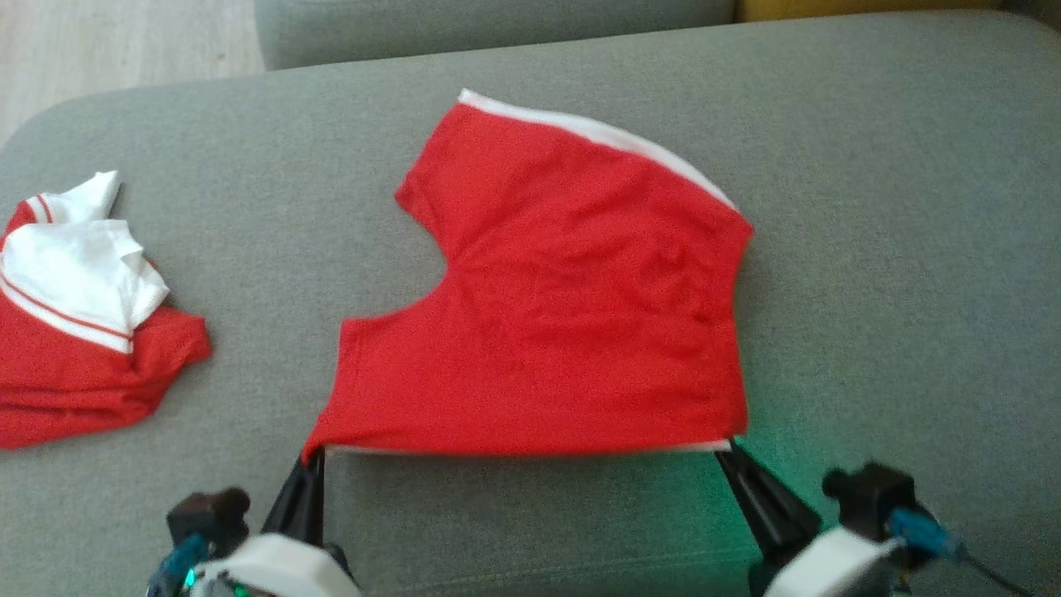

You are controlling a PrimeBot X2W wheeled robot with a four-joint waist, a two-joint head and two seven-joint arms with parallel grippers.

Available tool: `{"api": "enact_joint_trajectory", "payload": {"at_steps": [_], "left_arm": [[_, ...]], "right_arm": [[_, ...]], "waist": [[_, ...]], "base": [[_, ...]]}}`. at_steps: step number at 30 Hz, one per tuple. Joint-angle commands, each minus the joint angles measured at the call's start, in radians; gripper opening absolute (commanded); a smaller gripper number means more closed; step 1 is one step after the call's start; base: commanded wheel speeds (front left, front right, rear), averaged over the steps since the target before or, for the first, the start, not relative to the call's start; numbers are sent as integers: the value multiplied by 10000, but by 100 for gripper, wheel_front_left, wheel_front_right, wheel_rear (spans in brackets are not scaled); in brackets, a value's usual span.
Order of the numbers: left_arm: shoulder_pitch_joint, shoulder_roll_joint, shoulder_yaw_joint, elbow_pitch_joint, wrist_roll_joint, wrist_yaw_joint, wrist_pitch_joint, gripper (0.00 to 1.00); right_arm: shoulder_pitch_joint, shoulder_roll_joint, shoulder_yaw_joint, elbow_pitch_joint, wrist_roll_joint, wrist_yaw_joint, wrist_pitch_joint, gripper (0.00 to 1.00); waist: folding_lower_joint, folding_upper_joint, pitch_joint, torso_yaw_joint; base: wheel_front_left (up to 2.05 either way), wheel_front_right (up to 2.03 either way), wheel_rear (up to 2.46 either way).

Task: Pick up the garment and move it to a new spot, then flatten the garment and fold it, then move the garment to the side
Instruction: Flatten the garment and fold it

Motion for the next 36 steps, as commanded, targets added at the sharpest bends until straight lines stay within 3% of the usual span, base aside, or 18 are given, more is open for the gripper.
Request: {"api": "enact_joint_trajectory", "payload": {"at_steps": [1, 5, 10, 18, 26, 36], "left_arm": [[166, 284, 504, -830, -151, 259, 236, 0], [1061, 361, 525, -2354, -197, 550, 971, 0], [1249, 527, 568, -3323, -179, 702, 1372, 0], [-1001, 917, 302, -3583, -15, 356, 1838, 0], [-5294, 1399, -253, -1092, 94, -353, 3396, 0], [-9090, 1992, -468, 2747, 81, -733, 4082, 0]], "right_arm": [[407, -74, -302, -906, -203, 31, 388, 0], [1677, 214, -855, -2538, -578, 31, 1445, 0], [2030, 446, -998, -3469, -704, 31, 2195, 0], [488, 571, -1366, -3501, -313, 31, 2500, 0], [-2140, 824, -1658, -2124, 352, 31, 2346, 0], [-5083, 1170, -486, 146, 1491, 31, 1860, 0]], "waist": [[0, -1, -92, 90], [0, -1, -164, 150], [0, -1, -180, 22], [0, -1, 476, -316], [0, -1, 1790, -1036], [0, -1, 2951, -2328]], "base": [[0, 0, 0], [0, 0, 0], [0, 0, 0], [0, 0, 0], [0, 0, 0], [0, 0, 0]]}}
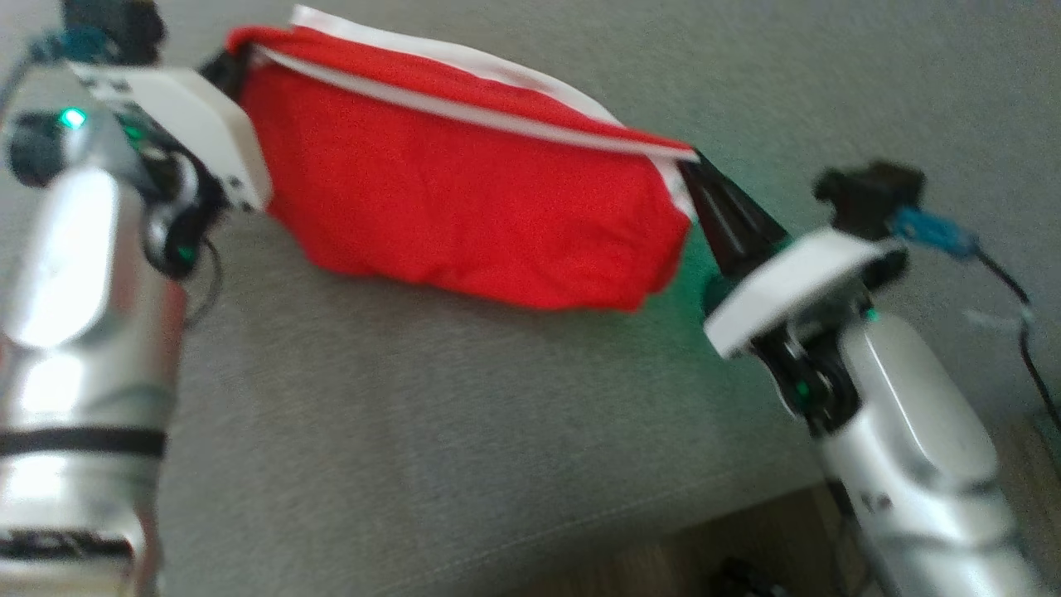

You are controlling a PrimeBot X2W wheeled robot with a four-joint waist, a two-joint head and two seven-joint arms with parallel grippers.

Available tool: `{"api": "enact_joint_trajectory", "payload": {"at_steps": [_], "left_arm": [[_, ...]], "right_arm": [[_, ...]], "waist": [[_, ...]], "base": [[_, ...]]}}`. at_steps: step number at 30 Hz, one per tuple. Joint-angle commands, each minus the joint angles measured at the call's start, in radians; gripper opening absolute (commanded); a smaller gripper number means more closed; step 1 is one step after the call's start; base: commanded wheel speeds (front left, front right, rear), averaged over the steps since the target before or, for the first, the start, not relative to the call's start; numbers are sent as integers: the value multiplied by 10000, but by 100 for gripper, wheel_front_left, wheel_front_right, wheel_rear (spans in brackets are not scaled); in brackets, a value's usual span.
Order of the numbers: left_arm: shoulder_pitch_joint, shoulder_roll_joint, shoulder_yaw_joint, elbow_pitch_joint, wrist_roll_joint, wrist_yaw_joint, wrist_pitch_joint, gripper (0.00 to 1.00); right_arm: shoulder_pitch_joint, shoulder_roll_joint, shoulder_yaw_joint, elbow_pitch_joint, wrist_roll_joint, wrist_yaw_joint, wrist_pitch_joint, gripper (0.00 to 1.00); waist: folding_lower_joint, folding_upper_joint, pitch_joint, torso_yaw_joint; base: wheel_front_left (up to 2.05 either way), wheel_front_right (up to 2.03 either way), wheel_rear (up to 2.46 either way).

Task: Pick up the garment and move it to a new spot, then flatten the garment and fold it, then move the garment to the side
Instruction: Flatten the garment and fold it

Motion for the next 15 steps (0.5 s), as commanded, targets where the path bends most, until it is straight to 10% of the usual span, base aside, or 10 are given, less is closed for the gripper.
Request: {"api": "enact_joint_trajectory", "payload": {"at_steps": [1, 7, 8, 9, 10, 11, 15], "left_arm": [[-526, 565, 253, -71, 85, -11, -30, 0], [-1817, 762, 247, 1944, 25, -69, -197, 0], [-1946, 768, 237, 2194, -1, -84, -289, 0], [-2056, 748, 276, 2439, -68, -91, -412, 27], [-2146, 720, 311, 2665, -117, -86, -551, 85], [-2202, 690, 314, 2879, -140, -89, -678, 100], [-2208, 577, 283, 3358, -102, 8, -1695, 100]], "right_arm": [[-362, 110, 210, -146, 172, 31, -116, 0], [-1927, 228, 1183, 1382, 894, 31, -619, 0], [-2101, 241, 1330, 1600, 989, 31, -730, 13], [-2245, 243, 1463, 1826, 1069, 31, -842, 49], [-2360, 247, 1576, 2003, 1175, 31, -982, 100], [-2459, 226, 1663, 2137, 1224, 31, -1211, 100], [-2559, -21, 1925, 2504, 1051, 31, -2274, 100]], "waist": [[0, 0, 554, -589], [0, 0, 1001, -1138], [0, 0, 1027, -1179], [0, 0, 1042, -1198], [0, 0, 1055, -1196], [0, 0, 1052, -1180], [0, 0, 899, -963]], "base": [[0, 0, 0], [0, 0, 0], [0, 0, 0], [0, 0, 0], [0, 0, 0], [0, 0, 0], [0, 0, 0]]}}
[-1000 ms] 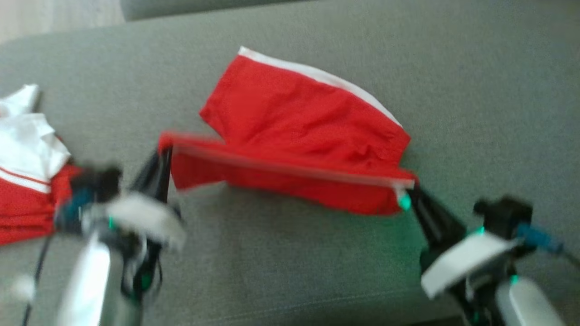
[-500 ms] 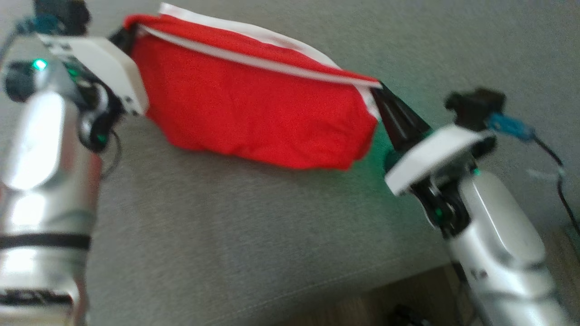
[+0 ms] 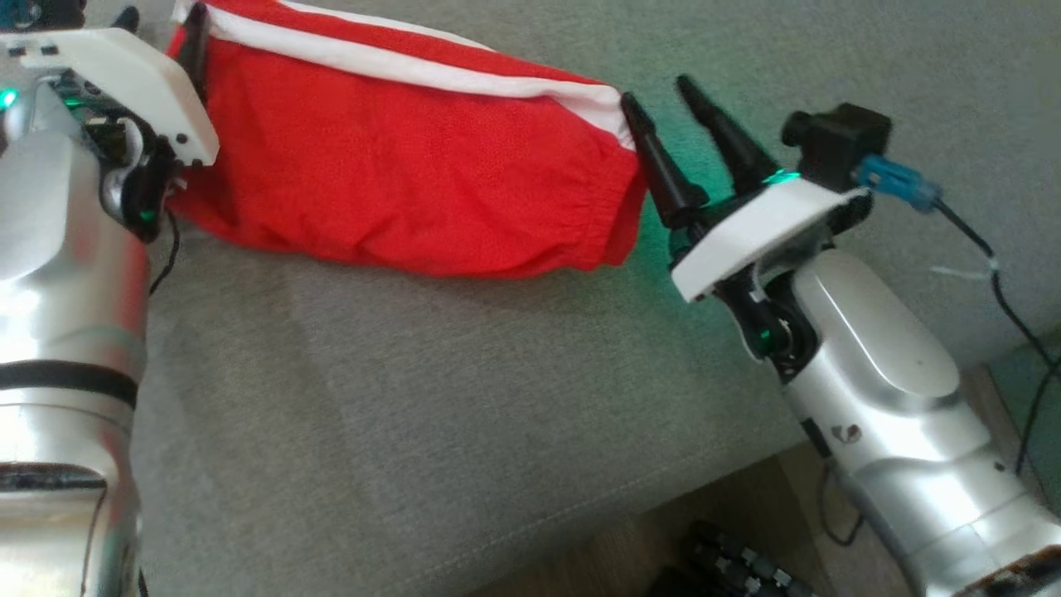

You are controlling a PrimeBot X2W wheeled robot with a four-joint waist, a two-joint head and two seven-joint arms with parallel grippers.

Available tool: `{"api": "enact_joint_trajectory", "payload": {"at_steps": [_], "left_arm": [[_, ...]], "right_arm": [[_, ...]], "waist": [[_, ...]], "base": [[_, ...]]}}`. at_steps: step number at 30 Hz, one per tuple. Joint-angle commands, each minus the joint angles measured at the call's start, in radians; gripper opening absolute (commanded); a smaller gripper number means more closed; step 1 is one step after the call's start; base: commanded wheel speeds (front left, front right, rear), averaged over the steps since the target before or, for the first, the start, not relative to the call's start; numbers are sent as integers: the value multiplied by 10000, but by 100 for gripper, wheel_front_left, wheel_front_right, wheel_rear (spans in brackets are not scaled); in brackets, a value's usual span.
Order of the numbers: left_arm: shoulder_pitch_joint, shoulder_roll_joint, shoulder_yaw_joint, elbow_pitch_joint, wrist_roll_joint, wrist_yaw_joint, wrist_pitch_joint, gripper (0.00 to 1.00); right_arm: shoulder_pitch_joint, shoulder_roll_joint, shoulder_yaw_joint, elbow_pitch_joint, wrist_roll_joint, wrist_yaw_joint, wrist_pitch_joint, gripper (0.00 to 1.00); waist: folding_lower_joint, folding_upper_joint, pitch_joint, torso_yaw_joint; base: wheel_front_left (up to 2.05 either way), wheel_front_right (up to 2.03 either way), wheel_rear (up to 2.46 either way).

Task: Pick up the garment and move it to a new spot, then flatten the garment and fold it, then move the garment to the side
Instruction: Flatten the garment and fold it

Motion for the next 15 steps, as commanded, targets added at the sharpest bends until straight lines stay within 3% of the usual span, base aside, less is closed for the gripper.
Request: {"api": "enact_joint_trajectory", "payload": {"at_steps": [1, 8, 11, 15], "left_arm": [[-158, 342, 184, -230, 19, 101, -353, 100], [928, -133, 102, -787, 292, 900, -3012, 100], [1694, -364, 164, -1826, 406, 1324, -3248, 100], [3183, -551, 283, -4245, 813, 1947, -3271, 100]], "right_arm": [[-91, -77, 76, -248, -185, 33, -338, 100], [768, -551, -1022, -726, -2138, 33, -1696, 100], [1494, -517, -1918, -1467, -2992, 33, -1761, 100], [2559, -332, -2771, -2419, -3789, 33, -1728, 100]], "waist": [[-1, 0, -124, 153], [-1, 0, -630, 915], [-1, 0, -851, 1333], [-1, 0, -1143, 1821]], "base": [[0, 0, 0], [0, 0, 0], [0, 0, 0], [0, 0, 0]]}}
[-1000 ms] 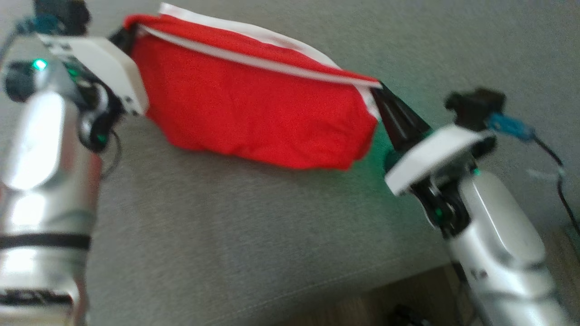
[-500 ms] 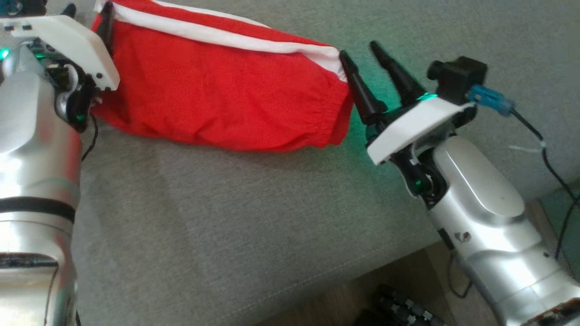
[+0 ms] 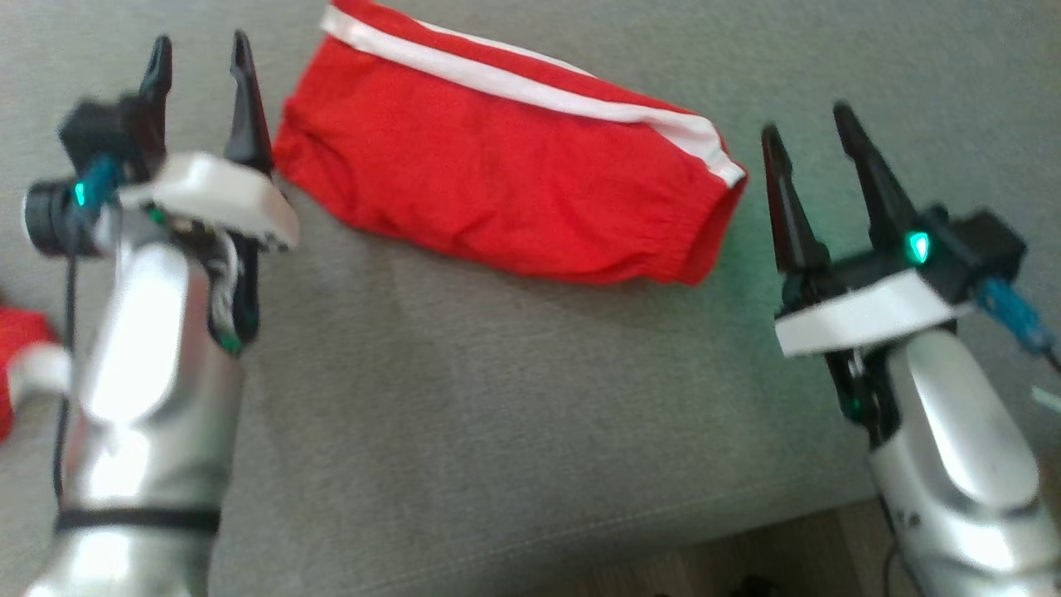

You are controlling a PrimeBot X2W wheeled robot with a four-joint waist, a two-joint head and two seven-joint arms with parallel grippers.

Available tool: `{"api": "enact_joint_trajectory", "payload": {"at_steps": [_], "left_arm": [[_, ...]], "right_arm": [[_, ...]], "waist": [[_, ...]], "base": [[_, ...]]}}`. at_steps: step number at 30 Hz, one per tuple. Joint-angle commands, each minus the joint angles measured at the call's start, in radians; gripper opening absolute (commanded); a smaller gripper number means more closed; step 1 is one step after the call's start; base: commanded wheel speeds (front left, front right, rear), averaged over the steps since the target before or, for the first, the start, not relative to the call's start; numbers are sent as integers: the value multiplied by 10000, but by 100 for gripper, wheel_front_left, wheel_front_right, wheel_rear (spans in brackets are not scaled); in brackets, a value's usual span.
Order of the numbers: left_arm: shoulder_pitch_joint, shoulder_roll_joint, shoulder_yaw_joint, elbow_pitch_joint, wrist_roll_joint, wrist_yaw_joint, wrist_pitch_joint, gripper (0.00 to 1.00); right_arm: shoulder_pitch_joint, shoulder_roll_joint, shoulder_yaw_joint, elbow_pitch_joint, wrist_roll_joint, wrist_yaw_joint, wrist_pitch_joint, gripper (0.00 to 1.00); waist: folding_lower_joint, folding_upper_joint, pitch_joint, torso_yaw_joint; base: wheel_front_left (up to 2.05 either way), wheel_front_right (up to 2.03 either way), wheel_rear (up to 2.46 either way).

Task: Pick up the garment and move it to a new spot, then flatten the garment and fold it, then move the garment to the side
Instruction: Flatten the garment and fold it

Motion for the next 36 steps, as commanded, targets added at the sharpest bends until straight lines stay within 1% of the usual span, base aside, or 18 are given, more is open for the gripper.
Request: {"api": "enact_joint_trajectory", "payload": {"at_steps": [1, 5, 6, 7, 11, 14, 20, 29, 33, 36], "left_arm": [[684, 200, 315, -1325, 217, 282, -113, 100], [2396, 39, 402, -3397, 538, 704, -115, 100], [3207, -9, 368, -4093, 668, 818, -116, 100], [3207, -9, 368, -4093, 668, 818, -116, 100], [4506, -119, 336, -5032, 817, 1080, -117, 100], [5123, -152, 286, -5449, 905, 1205, -117, 100], [5523, -119, 241, -5711, 962, 1253, -117, 100], [5561, -65, 204, -5692, 927, 1219, -118, 100], [5190, -54, 36, -5596, 917, 1038, -76, 100], [4435, -74, -233, -5384, 905, 721, 208, 100]], "right_arm": [[508, 163, -180, -720, -299, 33, 19, 100], [1458, 431, -689, -1595, -767, 33, 390, 100], [1877, 528, -849, -1988, -929, 33, 593, 100], [1877, 528, -849, -1988, -929, 33, 593, 100], [2570, 670, -1053, -2609, -1131, 33, 1008, 100], [2938, 733, -1144, -2992, -1216, 33, 1264, 100], [3297, 813, -1250, -3472, -1278, 33, 1561, 100], [3431, 903, -1310, -3696, -1268, 33, 1710, 100], [3422, 930, -1353, -3775, -1269, 33, 1721, 100], [3357, 947, -1383, -3833, -1272, 33, 1742, 100]], "waist": [[-1, -1, -390, 486], [-1, -1, -684, 816], [-1, -1, -831, 927], [-1, -1, -831, 927], [-1, -1, -1070, 1059], [-1, -1, -1168, 1141], [-1, -1, -1266, 1188], [-1, -1, -1335, 1172], [-1, -1, -1197, 1147], [-1, -1, -986, 1097]], "base": [[0, 0, 0], [0, 0, 0], [0, 0, 0], [0, 0, 0], [0, 0, 0], [0, 0, 0], [0, 0, 0], [0, 0, 0], [0, 0, 0], [0, 0, 0]]}}
